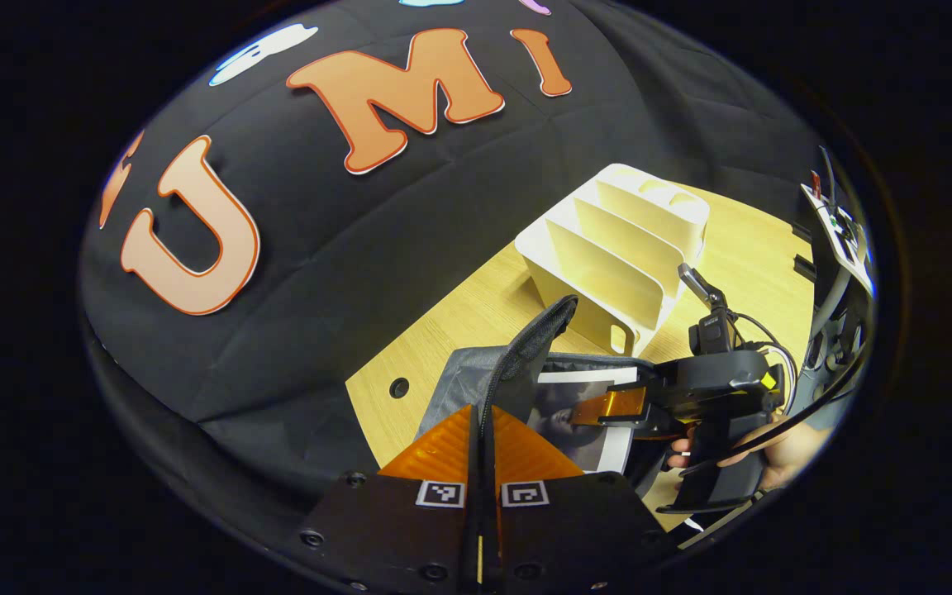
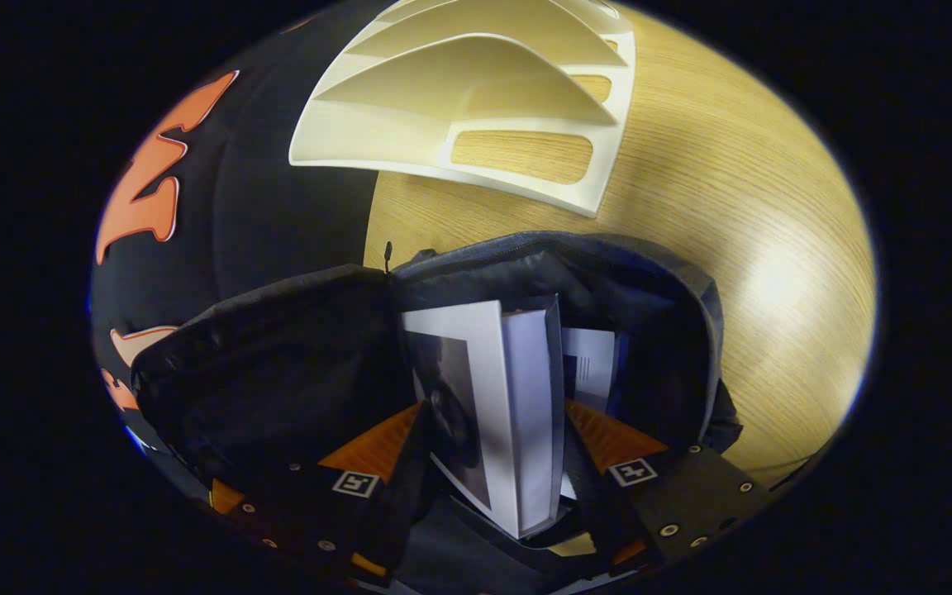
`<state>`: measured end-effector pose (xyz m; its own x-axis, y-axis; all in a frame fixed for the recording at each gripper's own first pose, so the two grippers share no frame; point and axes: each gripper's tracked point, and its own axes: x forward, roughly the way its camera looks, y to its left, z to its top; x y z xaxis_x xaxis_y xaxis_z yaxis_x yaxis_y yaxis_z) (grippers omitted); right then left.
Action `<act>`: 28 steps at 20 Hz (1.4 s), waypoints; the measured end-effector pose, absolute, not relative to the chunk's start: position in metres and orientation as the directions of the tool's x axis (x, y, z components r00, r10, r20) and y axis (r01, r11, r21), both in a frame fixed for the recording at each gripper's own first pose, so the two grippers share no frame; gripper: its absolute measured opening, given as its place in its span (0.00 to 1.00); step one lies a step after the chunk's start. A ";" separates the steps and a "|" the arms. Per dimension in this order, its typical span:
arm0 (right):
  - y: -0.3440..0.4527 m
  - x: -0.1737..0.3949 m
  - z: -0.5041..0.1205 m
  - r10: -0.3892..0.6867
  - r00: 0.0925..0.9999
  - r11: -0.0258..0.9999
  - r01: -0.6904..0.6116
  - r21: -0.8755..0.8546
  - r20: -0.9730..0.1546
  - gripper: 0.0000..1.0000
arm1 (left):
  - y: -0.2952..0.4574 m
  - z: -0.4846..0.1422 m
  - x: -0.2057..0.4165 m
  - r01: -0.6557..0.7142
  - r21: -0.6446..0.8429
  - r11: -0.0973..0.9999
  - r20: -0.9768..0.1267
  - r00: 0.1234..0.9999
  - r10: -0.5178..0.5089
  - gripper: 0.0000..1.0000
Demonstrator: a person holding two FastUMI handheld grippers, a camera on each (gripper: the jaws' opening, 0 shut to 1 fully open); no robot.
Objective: Open the schoolbag, grab two books from the bookshelf and put them into the schoolbag.
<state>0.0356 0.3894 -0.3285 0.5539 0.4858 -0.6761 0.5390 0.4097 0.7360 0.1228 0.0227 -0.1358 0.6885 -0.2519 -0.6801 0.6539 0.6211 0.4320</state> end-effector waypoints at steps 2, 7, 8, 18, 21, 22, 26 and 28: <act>0.374 0.029 -0.330 0.463 0.538 0.453 0.539 0.710 -0.704 0.97 | 0.023 -0.142 0.121 0.650 0.397 0.649 -0.692 0.676 -0.254 0.02; 0.334 0.017 -0.309 0.459 0.535 0.513 0.492 0.703 -0.709 0.98 | 0.022 -0.155 0.111 0.657 0.344 0.671 -0.712 0.648 -0.270 0.02; 0.323 0.013 -0.306 0.450 0.531 0.537 0.481 0.693 -0.718 0.99 | 0.020 -0.158 0.107 0.657 0.333 0.676 -0.716 0.643 -0.272 0.02; 0.189 -0.022 -0.300 0.350 0.414 0.786 0.359 0.504 -0.840 0.98 | 0.005 -0.184 0.071 0.612 0.245 0.752 -0.748 0.613 -0.255 0.08; 0.154 -0.029 -0.297 0.321 0.375 0.850 0.291 0.439 -0.870 0.98 | -0.003 -0.199 0.062 0.578 0.194 0.793 -0.763 0.597 -0.248 0.22; 0.144 -0.030 -0.295 0.309 0.363 0.869 0.268 0.416 -0.879 0.99 | -0.006 -0.205 0.058 0.564 0.177 0.806 -0.770 0.590 -0.244 0.36; 0.109 -0.024 -0.283 0.273 0.347 0.914 0.198 0.355 -0.897 0.99 | -0.024 -0.223 0.040 0.501 0.085 0.861 -0.801 0.549 -0.240 0.77; 0.092 -0.017 -0.276 0.242 0.352 0.938 0.152 0.310 -0.904 0.99 | -0.032 -0.224 0.045 0.459 0.086 0.884 -0.796 0.566 -0.216 0.94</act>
